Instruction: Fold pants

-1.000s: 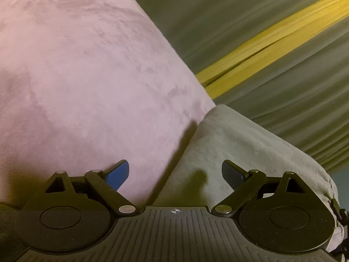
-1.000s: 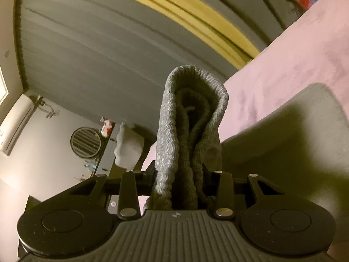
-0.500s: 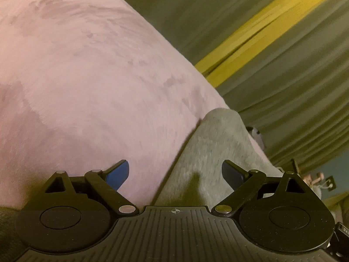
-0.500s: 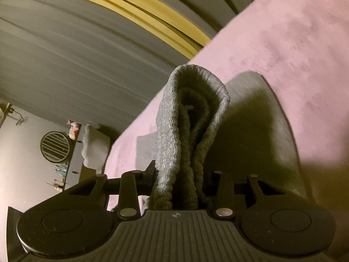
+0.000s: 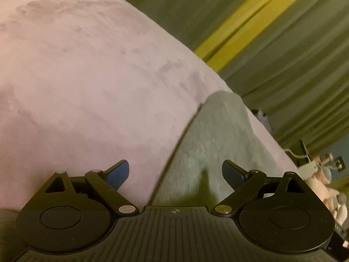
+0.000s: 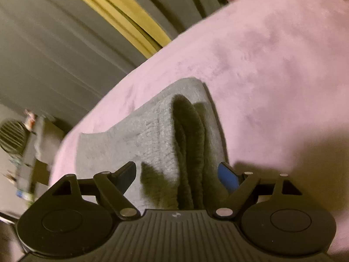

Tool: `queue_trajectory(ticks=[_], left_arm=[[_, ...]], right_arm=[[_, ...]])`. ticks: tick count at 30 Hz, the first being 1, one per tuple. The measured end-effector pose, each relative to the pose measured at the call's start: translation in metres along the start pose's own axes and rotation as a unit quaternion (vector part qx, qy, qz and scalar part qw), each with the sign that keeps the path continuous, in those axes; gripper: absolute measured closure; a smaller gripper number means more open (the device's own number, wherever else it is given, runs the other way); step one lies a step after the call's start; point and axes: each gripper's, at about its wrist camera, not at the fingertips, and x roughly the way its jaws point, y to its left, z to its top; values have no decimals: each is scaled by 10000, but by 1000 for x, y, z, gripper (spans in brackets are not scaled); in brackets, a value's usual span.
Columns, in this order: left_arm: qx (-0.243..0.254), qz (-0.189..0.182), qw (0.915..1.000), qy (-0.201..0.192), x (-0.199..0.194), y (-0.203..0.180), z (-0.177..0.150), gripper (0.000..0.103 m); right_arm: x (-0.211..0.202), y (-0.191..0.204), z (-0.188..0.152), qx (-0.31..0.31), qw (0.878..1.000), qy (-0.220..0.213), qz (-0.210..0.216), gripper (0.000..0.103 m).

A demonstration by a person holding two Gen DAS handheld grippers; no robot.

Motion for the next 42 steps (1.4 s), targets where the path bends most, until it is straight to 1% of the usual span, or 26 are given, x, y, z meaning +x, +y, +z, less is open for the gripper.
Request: queue_trajectory(ticks=[1, 2, 4, 6, 9, 11, 17, 20, 33, 36, 39, 42], left_arm=[[52, -14, 10000, 72, 2, -2, -1, 7], [121, -34, 9998, 172, 5, -4, -1, 7], [279, -117, 9985, 464, 12, -9, -4, 6], [446, -120, 9969, 635, 16, -14, -8, 6], [694, -119, 9944, 789, 22, -22, -14, 6], [740, -135, 9934, 864, 24, -23, -16, 6], [699, -95, 9935, 897, 26, -24, -17, 4], [710, -78, 9933, 905, 26, -24, -18, 3], [924, 77, 9913, 930, 28, -31, -20, 3], [1090, 113, 9898, 911, 30, -37, -24, 3], [1242, 66, 9881, 908, 32, -43, -26, 3], [1241, -6, 9876, 964, 36, -45, -24, 3]], right_arm=[[1, -5, 0, 127, 9998, 82, 102, 15], [4, -7, -1, 186, 9997, 122, 108, 14], [9, -8, -2, 130, 9998, 161, 34, 13], [19, -7, -2, 45, 9994, 329, 17, 7], [32, 1, -4, -159, 9983, 537, -145, 4], [38, 0, -5, -206, 9974, 661, -181, 4], [34, -2, -8, -186, 9978, 623, -154, 4], [38, -4, -6, -170, 9978, 624, -163, 4], [39, -6, -5, -149, 9978, 625, -167, 4], [39, -6, -5, -144, 9978, 621, -163, 4], [39, -6, -5, -147, 9978, 620, -163, 4], [39, -6, -5, -131, 9979, 618, -148, 4]])
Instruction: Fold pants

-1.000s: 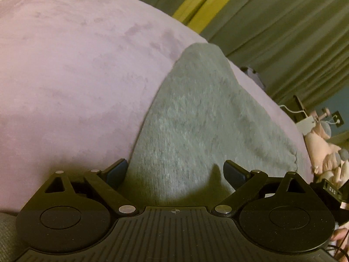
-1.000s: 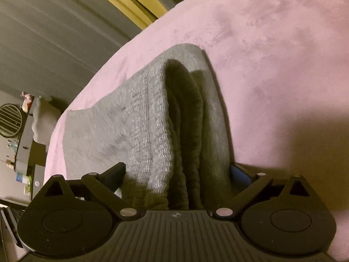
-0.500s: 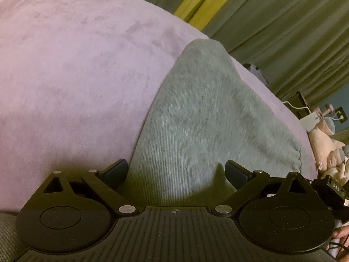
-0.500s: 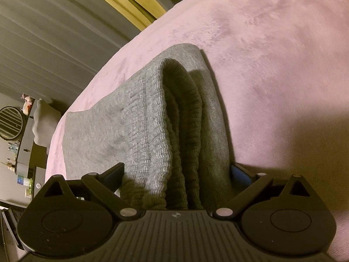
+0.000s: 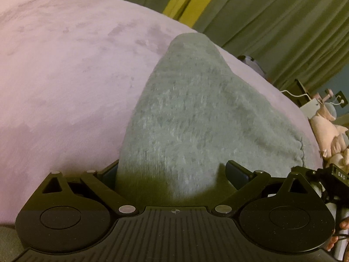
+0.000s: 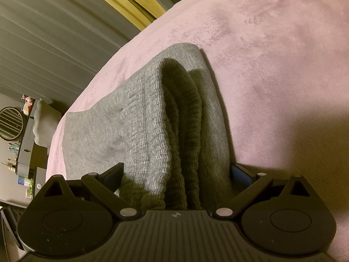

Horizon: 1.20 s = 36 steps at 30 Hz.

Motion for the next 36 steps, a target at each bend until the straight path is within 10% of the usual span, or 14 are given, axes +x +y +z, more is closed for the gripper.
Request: queue_trajectory(ticks=[9, 18, 25, 29, 36], left_arm=[[-775, -612, 9951, 7, 12, 27, 26, 3], [-378, -1011, 9938, 254, 34, 19, 42, 4], [-614, -1018, 9929, 107, 36, 28, 42, 38], [-404, -991, 9942, 45, 33, 24, 40, 52], [-341, -872, 9956, 72, 40, 21, 41, 43]], right_arm=[[0, -8, 3, 200, 9997, -27, 156, 4], [1, -15, 5, 449, 9983, -118, 344, 4], [2, -6, 2, 155, 9995, -173, 207, 4], [-1, 7, 0, -236, 9991, -322, 138, 34], [5, 0, 6, 63, 9992, -227, 331, 22]])
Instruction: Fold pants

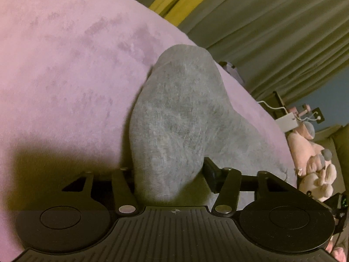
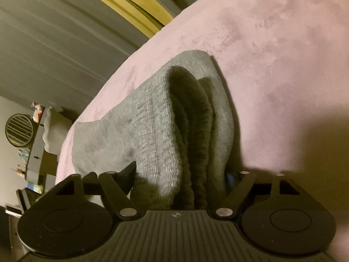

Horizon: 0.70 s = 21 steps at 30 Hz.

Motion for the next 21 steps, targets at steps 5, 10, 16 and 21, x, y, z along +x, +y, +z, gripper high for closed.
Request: queue_trajectory(ticks=[5, 10, 16, 21], left_arm=[[388, 282, 9985, -252, -5, -15, -6, 63], [448, 200, 9973, -545, -19, -31, -3, 71], [894, 120, 9920, -883, -31, -61, 15, 73], [944, 76, 9895, -1087, -31, -74, 43, 73]], right_arm=[[-4, 16, -7, -455, 9982, -174, -348, 40], [-24, 36, -7, -734, 9957, -519, -227, 47], [-44, 63, 11, -961, 9910, -933, -11, 50], [-51, 73, 37, -1003, 9878, -1186, 67, 49]])
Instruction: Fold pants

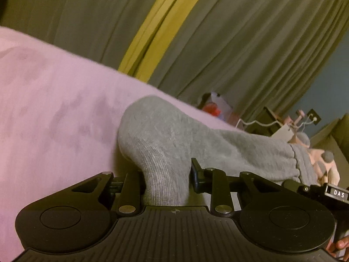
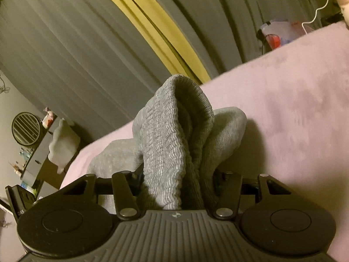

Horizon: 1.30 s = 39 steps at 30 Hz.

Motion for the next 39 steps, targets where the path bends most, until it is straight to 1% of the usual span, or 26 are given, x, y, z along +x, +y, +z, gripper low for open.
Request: queue_trajectory(ticks=[1, 2, 3, 4, 5, 6, 7, 8, 10, 12, 13, 14, 15, 16, 18, 21, 22, 23, 24, 25, 26, 28, 31, 32, 35, 39], left_arm=[[16, 83, 10000, -40, 4, 0, 4, 70], [-2, 234, 9997, -22, 10, 1, 6, 58], [-24, 565, 9984, 65, 15, 1, 7, 51], [-12, 912, 9957, 132, 18, 1, 6, 38], [52, 1205, 9926, 149, 17, 0, 4, 25], [166, 1412, 9897, 140, 13, 0, 0, 21], [248, 1444, 9891, 130, 8, 0, -4, 16], [326, 1388, 9896, 173, 3, 2, -9, 13], [362, 1294, 9902, 394, -5, 9, -23, 11], [282, 1300, 9888, 672, -5, 16, -38, 10], [284, 1364, 9864, 875, -2, 19, -46, 9], [286, 1469, 9836, 1008, 2, 22, -54, 6], [300, 1503, 9833, 981, 4, 23, -61, 6], [347, 1515, 9841, 861, 2, 22, -64, 6], [427, 1562, 9836, 793, -3, 15, -65, 7], [529, 1386, 9877, 487, -19, 2, -70, 7], [558, 1388, 9876, 473, -22, -1, -72, 7], [591, 1434, 9865, 518, -24, -3, -74, 7], [649, 1556, 9835, 649, -21, -4, -78, 7], [690, 1717, 9795, 794, -15, -2, -80, 5], [650, 1788, 9782, 829, -13, 0, -83, 4], [472, 1787, 9802, 706, -17, 4, -80, 5], [437, 1921, 9798, 333, -38, 0, -79, 5], [388, 1939, 9798, 305, -43, -2, -81, 5], [246, 1851, 9813, 465, -54, -11, -95, 5], [357, 1910, 9779, 775, -52, -28, -112, 5]], right_arm=[[3, -1, 5, 11, 10000, -9, -20, 46], [7, -4, 8, 28, 9999, 37, -90, 37], [11, -7, 11, 35, 9996, 90, -276, 31], [12, -10, 13, 10, 9980, 65, -627, 24], [9, -13, 12, -93, 9943, -94, -1056, 16], [5, -13, 10, -188, 9910, -228, -1305, 11], [1, -15, 7, -291, 9894, -278, -1396, 6], [-2, -17, 1, -381, 9901, -213, -1335, 6], [-1, -22, -12, -463, 9912, 83, -1241, 6], [4, -29, -34, -491, 9898, 364, -1289, 6], [8, -35, -43, -497, 9884, 467, -1354, 4], [11, -37, -52, -465, 9884, 426, -1381, 4], [10, -41, -56, -373, 9897, 379, -1328, 4], [10, -42, -56, -237, 9900, 401, -1330, 4], [7, -38, -48, -165, 9892, 432, -1390, 4], [-5, -27, -57, -438, 9922, 318, -1127, 4], [-6, -27, -59, -505, 9919, 367, -1111, 4], [-3, -27, -64, -570, 9895, 509, -1229, 4], [2, -26, -67, -616, 9847, 660, -1493, 4], [9, -26, -70, -677, 9765, 839, -1868, 4], [13, -27, -71, -660, 9747, 948, -1913, 4], [10, -23, -71, -645, 9761, 817, -1908, 4], [2, -10, -79, -1057, 9700, 617, -2102, 4], [0, -5, -83, -1164, 9676, 563, -2170, 4], [-5, 4, -92, -1169, 9667, 560, -2207, 4], [-2, 18, -103, -1367, 9597, 742, -2341, 4]])
